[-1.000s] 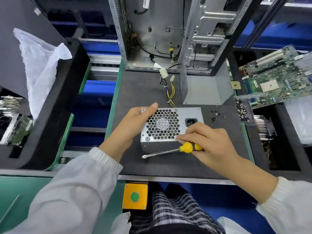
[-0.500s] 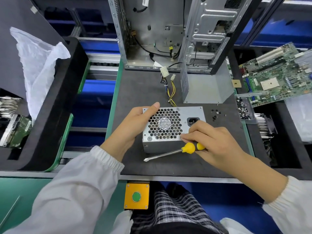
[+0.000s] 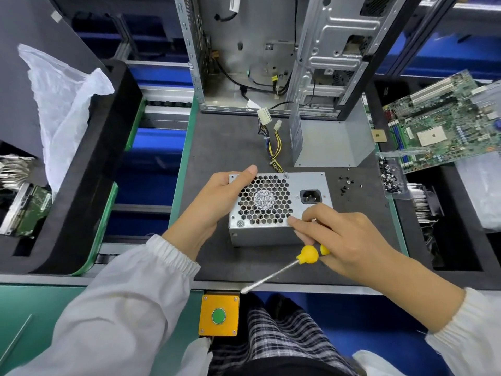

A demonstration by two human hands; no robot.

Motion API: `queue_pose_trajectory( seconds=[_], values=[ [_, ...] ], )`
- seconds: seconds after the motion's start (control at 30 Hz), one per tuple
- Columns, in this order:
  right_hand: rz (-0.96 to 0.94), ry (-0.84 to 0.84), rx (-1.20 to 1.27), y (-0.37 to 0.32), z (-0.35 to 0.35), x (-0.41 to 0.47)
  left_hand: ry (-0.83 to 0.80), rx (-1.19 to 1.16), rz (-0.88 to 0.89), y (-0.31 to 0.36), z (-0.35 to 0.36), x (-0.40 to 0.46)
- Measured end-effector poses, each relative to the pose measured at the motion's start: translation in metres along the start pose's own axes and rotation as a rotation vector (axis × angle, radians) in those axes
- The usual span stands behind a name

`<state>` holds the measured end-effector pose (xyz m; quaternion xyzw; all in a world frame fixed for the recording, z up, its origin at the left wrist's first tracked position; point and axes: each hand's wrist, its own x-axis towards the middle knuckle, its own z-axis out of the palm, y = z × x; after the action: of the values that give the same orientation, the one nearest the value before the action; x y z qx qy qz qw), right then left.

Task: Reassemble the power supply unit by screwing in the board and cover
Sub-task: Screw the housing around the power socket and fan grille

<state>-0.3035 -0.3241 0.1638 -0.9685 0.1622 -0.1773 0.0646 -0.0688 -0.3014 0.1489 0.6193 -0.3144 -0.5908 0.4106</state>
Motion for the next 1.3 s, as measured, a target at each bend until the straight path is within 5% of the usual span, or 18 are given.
queue_pose_trajectory(
  seconds=[0.23, 0.37, 0.47, 0.67, 0.8, 0.87, 1.0, 1.07, 1.17, 1.3],
  values=[
    [0.364, 0.123, 0.289, -0.01, -0.003, -0.003, -0.001, -0.01, -0.007, 0.0, 0.0, 0.0],
    [0.693, 0.093, 0.546, -0.008, -0.011, 0.016, -0.001, 0.0, -0.012, 0.003, 0.001, -0.001],
    [0.764, 0.071, 0.599, -0.006, -0.017, 0.021, -0.003, 0.015, -0.009, 0.003, 0.001, -0.002],
    [0.755, -0.01, 0.618, 0.002, -0.035, 0.017, -0.01, 0.0, -0.018, 0.004, 0.0, -0.002],
    [0.579, -0.355, 0.33, 0.019, -0.08, 0.012, -0.022, 0.031, -0.041, 0.005, -0.001, -0.004],
    [0.475, -0.391, 0.149, 0.022, -0.1, 0.011, 0.01, 0.07, -0.009, 0.008, 0.002, -0.007],
    [0.342, -0.318, 0.026, 0.015, -0.126, 0.017, 0.364, 0.505, 0.602, 0.016, 0.002, -0.017],
    [0.287, -0.31, -0.031, 0.011, -0.131, 0.021, 0.207, 0.582, 0.786, 0.024, 0.006, -0.026],
    [0.254, -0.338, -0.074, 0.007, -0.135, 0.026, -0.059, 0.699, 0.781, 0.029, 0.017, -0.036],
    [0.229, -0.377, -0.126, 0.006, -0.134, 0.029, -0.128, 0.754, 0.723, 0.027, 0.023, -0.035]
  ],
)
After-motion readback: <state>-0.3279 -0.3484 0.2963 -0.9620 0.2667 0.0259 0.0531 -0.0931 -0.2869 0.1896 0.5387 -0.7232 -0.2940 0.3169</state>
